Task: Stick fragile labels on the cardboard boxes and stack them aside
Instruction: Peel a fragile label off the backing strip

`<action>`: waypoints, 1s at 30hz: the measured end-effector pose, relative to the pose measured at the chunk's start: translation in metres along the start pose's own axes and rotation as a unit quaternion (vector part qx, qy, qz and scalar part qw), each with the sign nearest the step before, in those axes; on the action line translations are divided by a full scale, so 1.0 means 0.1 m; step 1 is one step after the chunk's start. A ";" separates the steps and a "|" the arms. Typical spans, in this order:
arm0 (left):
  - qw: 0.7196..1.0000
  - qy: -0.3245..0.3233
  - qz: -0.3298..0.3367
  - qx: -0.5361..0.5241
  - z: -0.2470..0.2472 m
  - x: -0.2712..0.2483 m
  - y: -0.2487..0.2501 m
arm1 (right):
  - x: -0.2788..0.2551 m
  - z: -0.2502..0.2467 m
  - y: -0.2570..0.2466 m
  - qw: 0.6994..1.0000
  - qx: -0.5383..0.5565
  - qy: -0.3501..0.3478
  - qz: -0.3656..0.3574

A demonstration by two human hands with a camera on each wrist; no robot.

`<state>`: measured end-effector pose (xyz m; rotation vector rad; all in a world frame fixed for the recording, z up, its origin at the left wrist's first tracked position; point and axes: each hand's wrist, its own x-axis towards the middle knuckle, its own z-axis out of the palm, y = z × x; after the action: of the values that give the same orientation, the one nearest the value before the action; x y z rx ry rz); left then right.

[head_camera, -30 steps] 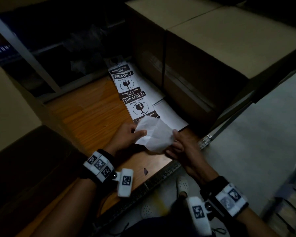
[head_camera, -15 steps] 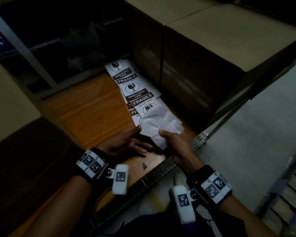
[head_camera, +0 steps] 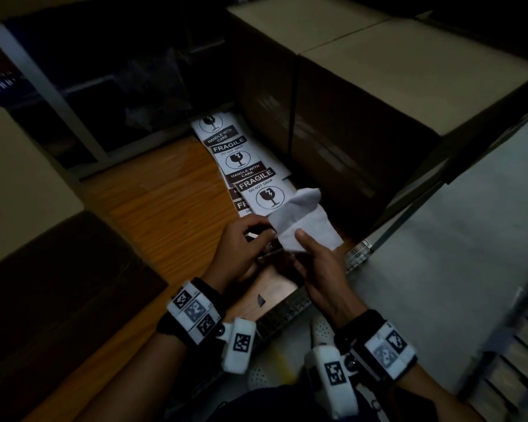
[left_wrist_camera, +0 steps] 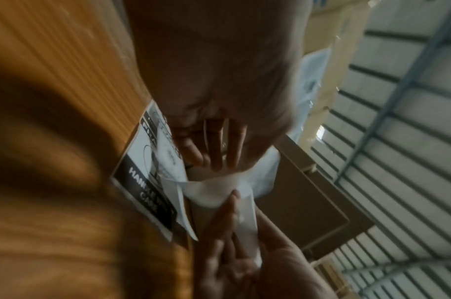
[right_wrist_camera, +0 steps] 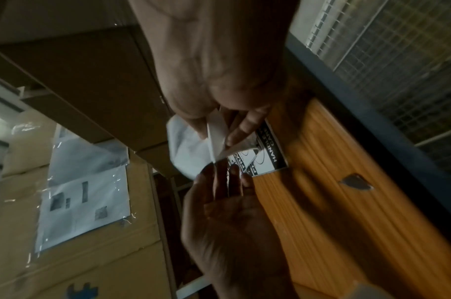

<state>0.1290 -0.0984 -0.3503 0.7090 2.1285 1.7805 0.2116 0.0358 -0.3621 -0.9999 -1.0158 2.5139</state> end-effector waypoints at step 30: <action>0.955 -0.224 -0.191 0.022 0.09 0.49 -0.10 | -0.18 -0.44 0.19 0.987 -0.162 0.014 0.010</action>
<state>0.0901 -0.0661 -0.3573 0.5912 1.8449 1.2369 0.2553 0.0362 -0.3890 -1.1306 -1.4450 2.3905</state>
